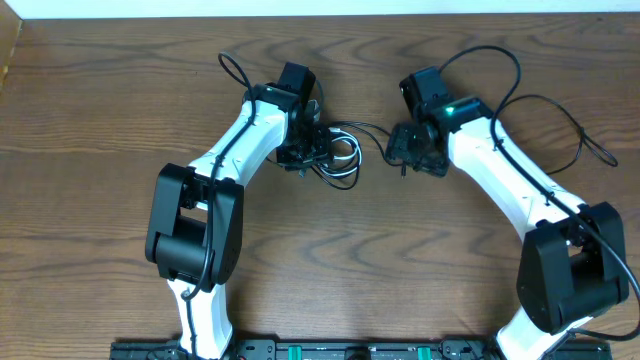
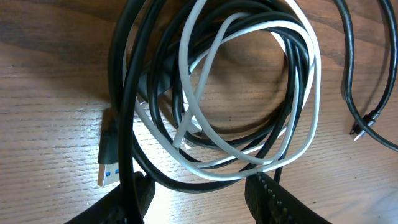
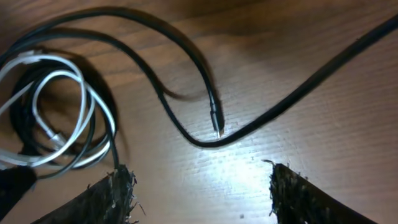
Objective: Untangle cables
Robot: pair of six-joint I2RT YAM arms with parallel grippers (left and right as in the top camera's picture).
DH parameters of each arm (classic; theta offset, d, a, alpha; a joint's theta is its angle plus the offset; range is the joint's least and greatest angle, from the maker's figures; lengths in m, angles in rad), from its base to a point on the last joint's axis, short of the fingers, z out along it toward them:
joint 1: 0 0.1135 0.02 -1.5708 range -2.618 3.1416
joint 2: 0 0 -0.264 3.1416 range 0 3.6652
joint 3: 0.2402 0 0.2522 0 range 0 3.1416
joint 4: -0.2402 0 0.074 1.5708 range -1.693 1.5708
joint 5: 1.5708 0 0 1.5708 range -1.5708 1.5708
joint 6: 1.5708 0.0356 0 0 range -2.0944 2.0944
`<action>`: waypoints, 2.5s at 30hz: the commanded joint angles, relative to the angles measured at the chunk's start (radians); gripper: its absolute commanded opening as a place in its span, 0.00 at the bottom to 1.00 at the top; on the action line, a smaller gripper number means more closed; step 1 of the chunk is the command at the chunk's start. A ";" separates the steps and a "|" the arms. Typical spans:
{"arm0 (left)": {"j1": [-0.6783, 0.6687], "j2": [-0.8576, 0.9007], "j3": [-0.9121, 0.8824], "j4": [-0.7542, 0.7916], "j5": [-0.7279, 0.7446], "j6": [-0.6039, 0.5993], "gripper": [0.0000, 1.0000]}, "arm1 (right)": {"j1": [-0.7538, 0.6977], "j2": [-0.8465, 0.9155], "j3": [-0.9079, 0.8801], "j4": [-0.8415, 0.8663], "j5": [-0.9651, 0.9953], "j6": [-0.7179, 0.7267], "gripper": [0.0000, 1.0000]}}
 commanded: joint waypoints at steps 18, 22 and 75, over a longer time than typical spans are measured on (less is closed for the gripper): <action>0.002 0.004 -0.006 0.000 -0.014 0.006 0.99 | 0.005 0.007 -0.157 0.254 0.090 0.052 0.72; 0.002 0.004 -0.006 0.000 -0.014 0.006 0.99 | 0.005 0.007 -0.157 0.278 0.109 0.052 0.74; 0.002 0.004 -0.006 0.000 -0.014 0.006 0.99 | 0.005 0.007 -0.158 0.282 0.109 0.052 0.75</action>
